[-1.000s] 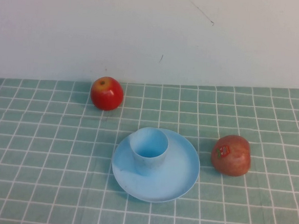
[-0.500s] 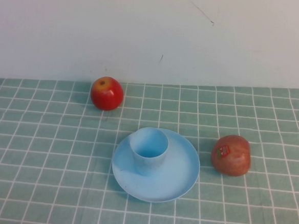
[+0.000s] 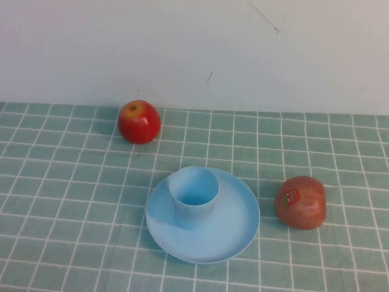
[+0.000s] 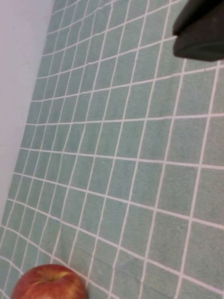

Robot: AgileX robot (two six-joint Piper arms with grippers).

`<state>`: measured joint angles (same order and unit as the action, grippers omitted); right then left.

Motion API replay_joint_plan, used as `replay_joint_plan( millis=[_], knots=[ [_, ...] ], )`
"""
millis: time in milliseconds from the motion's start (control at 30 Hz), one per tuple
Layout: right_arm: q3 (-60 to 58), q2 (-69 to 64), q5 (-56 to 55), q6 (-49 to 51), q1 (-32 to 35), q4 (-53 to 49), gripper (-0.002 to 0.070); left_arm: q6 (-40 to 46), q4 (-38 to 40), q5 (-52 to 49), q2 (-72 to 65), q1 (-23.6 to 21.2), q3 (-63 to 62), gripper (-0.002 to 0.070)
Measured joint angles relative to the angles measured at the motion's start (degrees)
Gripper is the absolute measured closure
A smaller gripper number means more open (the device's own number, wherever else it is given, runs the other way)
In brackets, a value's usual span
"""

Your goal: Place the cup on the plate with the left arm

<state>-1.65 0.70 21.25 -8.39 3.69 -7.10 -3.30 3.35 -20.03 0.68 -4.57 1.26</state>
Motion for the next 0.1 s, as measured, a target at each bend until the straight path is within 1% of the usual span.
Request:
replay_joint_plan(
  millis=[100],
  knots=[
    [0.0, 0.0, 0.0, 0.0, 0.0, 0.0, 0.0678, 0.0, 0.1, 0.0, 0.0, 0.0, 0.0, 0.0676]
  ],
)
